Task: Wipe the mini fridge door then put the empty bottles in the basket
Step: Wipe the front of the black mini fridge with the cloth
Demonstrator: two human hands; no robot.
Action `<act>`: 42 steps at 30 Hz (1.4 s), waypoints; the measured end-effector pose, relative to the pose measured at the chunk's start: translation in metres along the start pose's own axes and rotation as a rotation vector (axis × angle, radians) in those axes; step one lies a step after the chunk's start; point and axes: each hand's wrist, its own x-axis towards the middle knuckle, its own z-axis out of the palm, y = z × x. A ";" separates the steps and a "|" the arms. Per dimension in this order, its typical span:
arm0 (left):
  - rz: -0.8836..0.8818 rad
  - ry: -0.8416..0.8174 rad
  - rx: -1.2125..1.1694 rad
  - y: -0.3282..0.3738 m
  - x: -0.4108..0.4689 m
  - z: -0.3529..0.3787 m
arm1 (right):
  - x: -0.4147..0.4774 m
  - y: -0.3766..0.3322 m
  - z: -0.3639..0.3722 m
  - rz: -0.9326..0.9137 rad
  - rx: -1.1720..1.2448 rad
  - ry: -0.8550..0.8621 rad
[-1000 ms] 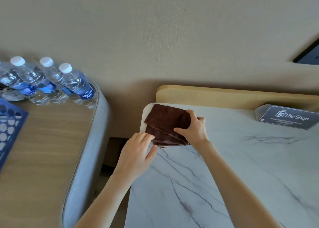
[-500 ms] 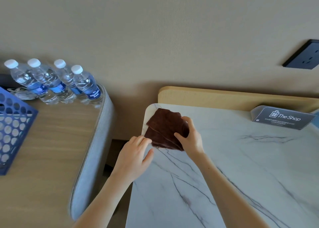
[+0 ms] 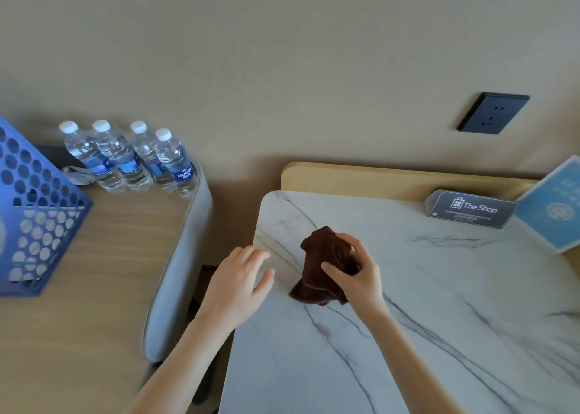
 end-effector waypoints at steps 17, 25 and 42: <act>-0.050 -0.001 -0.035 0.083 -0.111 0.002 | -0.142 -0.010 -0.047 -0.029 0.024 -0.037; 0.033 0.034 -0.047 0.094 -0.165 -0.024 | -0.220 -0.022 -0.046 -0.083 0.036 0.031; 0.119 -0.059 -0.128 0.064 -0.444 -0.060 | -0.522 0.010 0.020 0.006 0.005 0.195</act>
